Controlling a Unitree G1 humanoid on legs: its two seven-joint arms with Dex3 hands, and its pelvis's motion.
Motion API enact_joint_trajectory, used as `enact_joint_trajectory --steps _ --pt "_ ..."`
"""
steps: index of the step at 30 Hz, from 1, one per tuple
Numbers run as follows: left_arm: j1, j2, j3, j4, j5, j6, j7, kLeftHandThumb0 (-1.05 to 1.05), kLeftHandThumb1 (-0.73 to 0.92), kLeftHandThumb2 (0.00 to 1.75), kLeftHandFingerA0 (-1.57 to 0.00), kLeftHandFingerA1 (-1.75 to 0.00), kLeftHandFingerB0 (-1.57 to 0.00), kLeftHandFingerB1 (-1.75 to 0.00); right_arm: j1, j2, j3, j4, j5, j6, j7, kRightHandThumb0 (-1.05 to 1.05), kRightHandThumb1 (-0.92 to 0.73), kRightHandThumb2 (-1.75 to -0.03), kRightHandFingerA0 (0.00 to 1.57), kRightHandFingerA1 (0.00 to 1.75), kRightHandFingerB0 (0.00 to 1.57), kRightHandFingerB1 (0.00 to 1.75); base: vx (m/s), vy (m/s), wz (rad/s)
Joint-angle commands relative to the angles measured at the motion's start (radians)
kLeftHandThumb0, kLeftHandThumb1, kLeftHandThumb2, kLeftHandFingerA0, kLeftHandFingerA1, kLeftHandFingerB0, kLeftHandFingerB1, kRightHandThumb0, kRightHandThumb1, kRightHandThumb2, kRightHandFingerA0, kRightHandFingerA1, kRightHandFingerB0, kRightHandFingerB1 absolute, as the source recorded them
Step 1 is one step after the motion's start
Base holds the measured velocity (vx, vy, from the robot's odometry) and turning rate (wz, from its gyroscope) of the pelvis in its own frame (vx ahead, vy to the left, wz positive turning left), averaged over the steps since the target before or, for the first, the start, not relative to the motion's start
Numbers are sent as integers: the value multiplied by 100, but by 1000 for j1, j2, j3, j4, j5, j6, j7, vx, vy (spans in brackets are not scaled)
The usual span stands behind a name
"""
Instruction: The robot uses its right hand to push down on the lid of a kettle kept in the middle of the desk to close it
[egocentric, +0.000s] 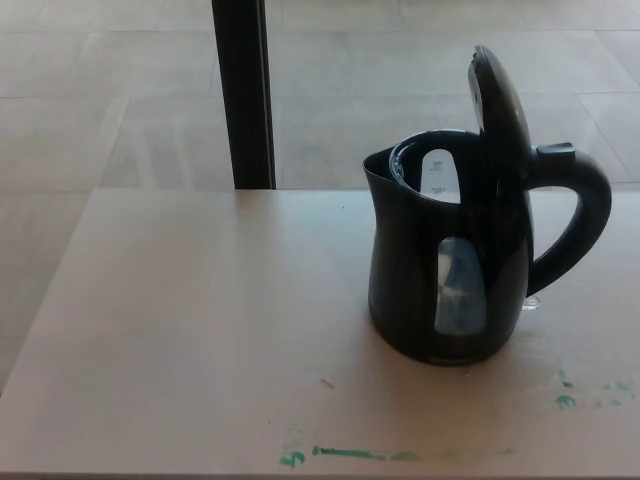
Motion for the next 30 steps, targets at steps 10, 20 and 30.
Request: enact_joint_trajectory --steps 10,20,30 --pt "-3 30 3 18 -42 12 -66 -66 69 61 -50 -51 -36 -36 -191 -192 -180 -408 228 209 94 -65 -80 -65 30 49 14 25 0 0 -1" --pt "3 35 0 22 -42 9 -67 -68 55 92 -46 -60 -31 -49 -495 -323 -38 -625 165 320 136 -85 -86 -67 23 45 13 28 -1 -1 1" --pt "4 31 2 26 -48 7 -75 -63 70 61 -47 -50 -33 -35 -869 -349 288 -590 30 335 218 -86 -64 -102 16 50 8 36 0 0 0"
